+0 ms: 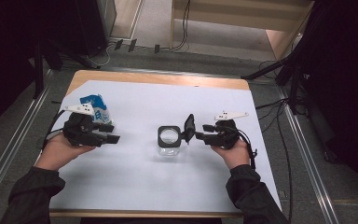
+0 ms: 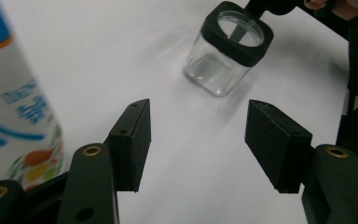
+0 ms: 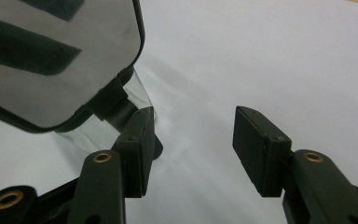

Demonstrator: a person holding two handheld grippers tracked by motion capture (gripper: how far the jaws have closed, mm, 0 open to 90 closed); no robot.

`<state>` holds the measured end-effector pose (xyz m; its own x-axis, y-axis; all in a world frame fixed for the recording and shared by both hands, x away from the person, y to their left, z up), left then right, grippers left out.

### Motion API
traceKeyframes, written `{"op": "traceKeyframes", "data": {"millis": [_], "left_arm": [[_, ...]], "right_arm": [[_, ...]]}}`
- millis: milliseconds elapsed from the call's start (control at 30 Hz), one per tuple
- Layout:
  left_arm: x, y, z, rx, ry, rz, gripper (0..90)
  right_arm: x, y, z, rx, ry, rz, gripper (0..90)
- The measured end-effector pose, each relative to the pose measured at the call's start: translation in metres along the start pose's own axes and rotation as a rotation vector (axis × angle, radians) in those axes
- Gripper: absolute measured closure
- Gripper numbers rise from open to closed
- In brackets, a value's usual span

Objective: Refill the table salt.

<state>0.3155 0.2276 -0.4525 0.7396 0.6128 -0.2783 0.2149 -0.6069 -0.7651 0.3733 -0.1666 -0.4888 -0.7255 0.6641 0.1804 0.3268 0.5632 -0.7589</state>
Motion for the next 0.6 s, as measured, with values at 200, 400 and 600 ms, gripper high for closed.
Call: {"op": "traceKeyframes", "data": {"millis": [200,400,600], "left_arm": [[0.010,-0.017,0.012,-0.041,-0.046,-0.034,42.9],[0.016,-0.037,0.023,-0.069,-0.077,-0.078,44.9],[0.027,-0.052,0.029,-0.071,-0.095,-0.121,47.7]], "right_arm": [[-0.003,0.008,-0.009,0.008,0.010,-0.016,50.7],[-0.005,0.011,-0.010,0.015,0.024,-0.021,51.2],[-0.005,0.010,-0.009,0.018,0.025,-0.018,51.2]]}}
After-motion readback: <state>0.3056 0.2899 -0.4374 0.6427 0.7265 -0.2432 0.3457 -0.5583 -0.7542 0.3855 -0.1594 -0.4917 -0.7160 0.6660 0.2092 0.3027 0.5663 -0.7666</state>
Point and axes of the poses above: each handheld gripper's, and its own axes: y roughly forward along the jaws, z roughly out of its underside, x roughly to its left, the point moved 4 cm from there along y, roughly forward along the jaws, and after that the axes turned 12 degrees about x, right-handed, at the moved point
